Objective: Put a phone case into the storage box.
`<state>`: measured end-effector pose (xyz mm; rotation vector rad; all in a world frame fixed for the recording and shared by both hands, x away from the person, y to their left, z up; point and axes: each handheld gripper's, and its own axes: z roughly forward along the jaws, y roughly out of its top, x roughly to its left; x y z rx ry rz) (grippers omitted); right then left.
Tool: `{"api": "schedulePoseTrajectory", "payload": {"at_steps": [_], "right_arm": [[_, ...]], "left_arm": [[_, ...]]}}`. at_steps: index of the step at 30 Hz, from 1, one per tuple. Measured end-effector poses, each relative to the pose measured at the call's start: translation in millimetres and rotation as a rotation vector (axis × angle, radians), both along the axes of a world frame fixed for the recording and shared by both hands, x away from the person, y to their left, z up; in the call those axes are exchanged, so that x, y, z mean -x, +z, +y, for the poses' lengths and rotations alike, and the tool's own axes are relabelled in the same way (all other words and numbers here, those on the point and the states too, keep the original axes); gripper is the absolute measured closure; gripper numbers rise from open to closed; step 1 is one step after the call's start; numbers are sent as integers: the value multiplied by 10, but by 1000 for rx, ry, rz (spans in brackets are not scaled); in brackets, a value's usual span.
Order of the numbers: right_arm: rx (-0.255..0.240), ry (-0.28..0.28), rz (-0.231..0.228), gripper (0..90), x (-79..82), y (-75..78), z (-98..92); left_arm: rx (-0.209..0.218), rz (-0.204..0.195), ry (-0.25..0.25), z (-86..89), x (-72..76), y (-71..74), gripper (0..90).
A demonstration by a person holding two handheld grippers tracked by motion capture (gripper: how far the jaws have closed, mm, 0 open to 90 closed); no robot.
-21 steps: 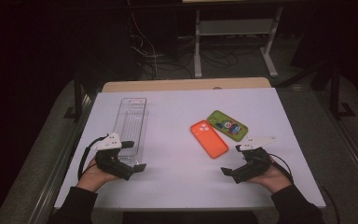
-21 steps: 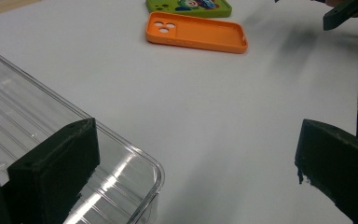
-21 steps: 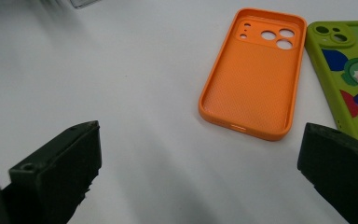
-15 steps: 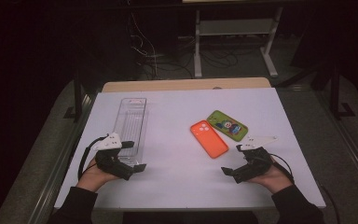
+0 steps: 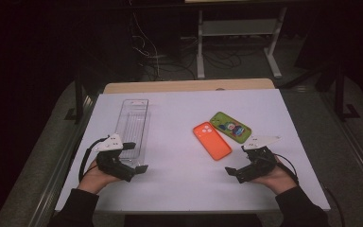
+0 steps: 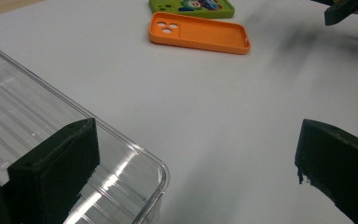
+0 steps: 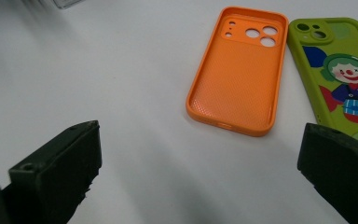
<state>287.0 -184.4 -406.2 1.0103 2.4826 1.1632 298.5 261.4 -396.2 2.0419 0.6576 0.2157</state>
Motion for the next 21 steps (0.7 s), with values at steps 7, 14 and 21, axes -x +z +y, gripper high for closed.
{"api": "schedulePoseTrajectory", "payload": {"at_steps": [7, 14, 21], "right_arm": [[3, -24, 24, 0, -74, 68, 20], [-9, -63, 35, 0, -187, 114, 43], [-4, -83, 48, 0, -284, 163, 82]], "left_arm": [[-2, 0, -2, 17, -6, 9, 0], [15, -3, 1, 27, 4, 29, 0], [16, 1, 0, 26, 5, 33, 0]]}}
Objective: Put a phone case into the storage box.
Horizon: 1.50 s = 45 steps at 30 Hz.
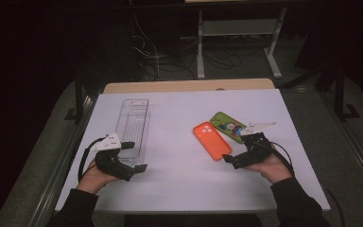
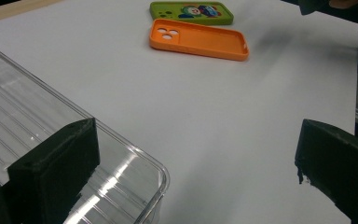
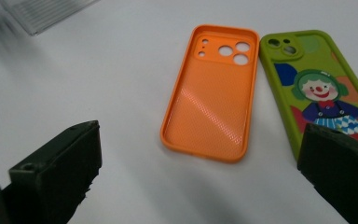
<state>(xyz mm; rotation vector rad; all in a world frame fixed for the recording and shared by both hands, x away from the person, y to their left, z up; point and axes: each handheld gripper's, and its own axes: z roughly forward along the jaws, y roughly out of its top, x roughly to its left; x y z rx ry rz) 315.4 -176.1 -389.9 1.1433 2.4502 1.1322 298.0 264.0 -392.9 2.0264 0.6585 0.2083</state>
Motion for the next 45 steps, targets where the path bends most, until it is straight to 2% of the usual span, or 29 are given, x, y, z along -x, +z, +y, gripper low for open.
{"api": "schedulePoseTrajectory", "payload": {"at_steps": [2, 12, 18, 21, 22, 23, 25, 28, 30, 31, 39, 40, 41, 45], "right_arm": [[-6, -1, -8, 0, -56, 14, 19], [-3, -19, 11, 0, -286, 44, 140], [14, -5, -1, 71, -414, 37, 221], [12, -7, 23, 138, -480, 26, 260], [20, -7, 19, 166, -505, 20, 276], [21, -10, 19, 215, -546, 16, 296], [17, -12, 24, 240, -560, 15, 305], [28, -12, 32, 332, -625, -5, 359], [32, 2, 41, 433, -701, -38, 431], [32, 2, 41, 433, -701, -38, 431], [77, 45, 51, 724, -932, -162, 677], [78, 51, 63, 776, -983, -187, 737], [78, 51, 63, 776, -983, -187, 737], [82, 74, 73, 867, -1063, -218, 849]], "left_arm": [[-6, -1, -3, 2, 0, 1, 0], [8, 4, 4, 6, -1, 5, 0], [2, 2, -2, 1, -2, 5, 0], [7, 1, 0, -4, 0, 6, 0], [21, 2, 4, -11, 2, 3, 0], [19, -3, 1, -8, -2, 3, 0], [20, -3, 5, -5, -4, 1, 0], [21, -1, 7, 0, -8, 0, 0], [22, 2, 8, -1, -8, -3, 0], [21, 1, 8, -2, -9, -4, 0], [26, -2, 9, 7, -14, -3, 0], [26, -1, 9, 7, -14, -4, 0], [25, 0, 9, 7, -14, -5, 0], [28, 2, 8, 8, -16, -9, 0]]}}
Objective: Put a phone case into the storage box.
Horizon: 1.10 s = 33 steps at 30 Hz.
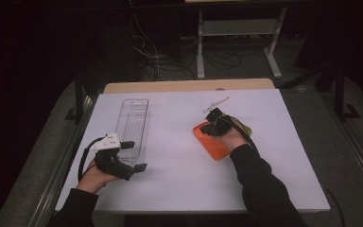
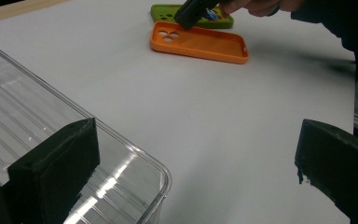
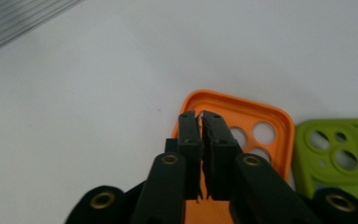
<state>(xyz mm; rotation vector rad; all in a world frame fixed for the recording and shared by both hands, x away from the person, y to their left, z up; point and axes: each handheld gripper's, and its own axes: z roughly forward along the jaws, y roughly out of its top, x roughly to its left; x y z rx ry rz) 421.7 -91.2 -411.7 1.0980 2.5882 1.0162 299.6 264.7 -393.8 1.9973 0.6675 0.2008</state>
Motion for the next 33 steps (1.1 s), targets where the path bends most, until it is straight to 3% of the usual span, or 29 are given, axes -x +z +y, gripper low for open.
{"api": "schedulePoseTrajectory", "payload": {"at_steps": [10, 21, 31, 33], "right_arm": [[24, 4, 28, 884, -180, -119, 202], [25, 27, 50, 885, -198, -197, 235], [2, 114, 56, 885, -94, -196, 335], [-2, 161, 59, 886, -43, -193, 386]], "left_arm": [[1, 3, 0, -1, 0, -4, 0], [-11, -2, -8, 1, -7, -5, 0], [-4, 2, -8, -10, -2, -10, 0], [-4, 4, -7, -12, 1, -11, 0]]}}
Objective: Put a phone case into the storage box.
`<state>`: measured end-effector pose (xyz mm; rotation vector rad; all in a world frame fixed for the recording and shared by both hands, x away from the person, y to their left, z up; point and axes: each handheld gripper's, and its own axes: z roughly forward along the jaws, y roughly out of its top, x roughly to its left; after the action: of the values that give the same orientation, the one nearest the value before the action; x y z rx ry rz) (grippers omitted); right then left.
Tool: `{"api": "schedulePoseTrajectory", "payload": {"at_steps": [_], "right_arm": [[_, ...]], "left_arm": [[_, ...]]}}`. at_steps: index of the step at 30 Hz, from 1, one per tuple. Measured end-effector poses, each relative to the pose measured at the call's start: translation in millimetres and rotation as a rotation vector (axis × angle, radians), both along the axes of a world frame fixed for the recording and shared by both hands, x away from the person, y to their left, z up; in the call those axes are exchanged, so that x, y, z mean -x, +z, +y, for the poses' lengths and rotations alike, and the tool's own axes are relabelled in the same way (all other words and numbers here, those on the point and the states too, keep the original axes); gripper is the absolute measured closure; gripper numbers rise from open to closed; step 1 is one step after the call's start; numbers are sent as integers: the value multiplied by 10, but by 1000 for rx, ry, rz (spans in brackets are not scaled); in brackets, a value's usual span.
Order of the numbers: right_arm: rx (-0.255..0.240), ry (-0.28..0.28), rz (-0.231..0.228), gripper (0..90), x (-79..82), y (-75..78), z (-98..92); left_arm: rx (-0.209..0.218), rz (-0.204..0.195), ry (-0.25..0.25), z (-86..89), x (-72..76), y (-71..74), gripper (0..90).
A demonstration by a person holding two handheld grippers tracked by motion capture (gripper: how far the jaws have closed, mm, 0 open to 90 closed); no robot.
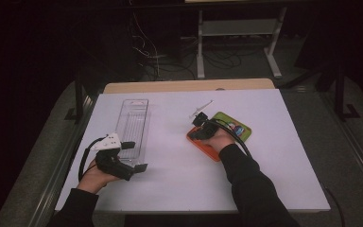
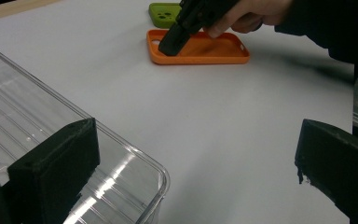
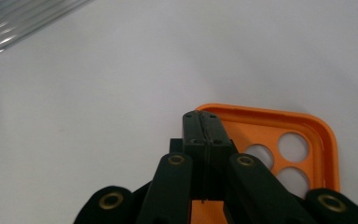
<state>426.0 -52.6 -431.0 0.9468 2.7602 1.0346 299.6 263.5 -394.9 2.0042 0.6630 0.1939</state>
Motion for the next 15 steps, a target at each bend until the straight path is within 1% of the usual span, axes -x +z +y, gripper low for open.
{"api": "schedulePoseTrajectory", "payload": {"at_steps": [1, 2, 4, 5, 6, 7, 8, 9, 10, 11, 12, 13, 15], "right_arm": [[2, 18, -2, 886, 28, 2, 30], [30, 39, -31, 886, 57, 3, 75], [36, 35, -32, 885, 67, 11, 82], [26, 32, -43, 885, 61, 25, 73], [4, 14, -27, 884, 72, 55, 56], [-5, -4, -35, 878, 80, 99, 5], [-11, -13, -38, 849, 91, 128, -35], [-26, -32, -41, 816, 116, 165, -92], [-33, -42, -47, 784, 150, 203, -177], [-37, -58, -43, 735, 190, 233, -239], [-38, -83, -66, 670, 264, 273, -362], [-38, -83, -66, 670, 264, 273, -362], [-53, -117, -67, 561, 379, 315, -523]], "left_arm": [[1, 0, 1, -1, 0, -1, 0], [-2, -1, 0, 0, -3, -1, 0], [-3, -1, 0, 0, -3, -1, 0], [-3, -1, 0, 0, -3, -1, 0], [-3, -1, 0, 1, -2, 0, 0], [-2, -2, 0, 1, -2, 0, 0], [-2, -2, 0, 2, -1, 0, 0], [-4, -2, 0, 4, -2, -1, 0], [-5, -2, -1, 5, -5, -2, 0], [-4, -2, 1, 4, -5, -4, 0], [-8, -2, 1, 5, -5, -4, 0], [-8, -3, 0, 2, -4, -4, 0], [-4, 0, 5, -6, 3, -4, 0]]}}
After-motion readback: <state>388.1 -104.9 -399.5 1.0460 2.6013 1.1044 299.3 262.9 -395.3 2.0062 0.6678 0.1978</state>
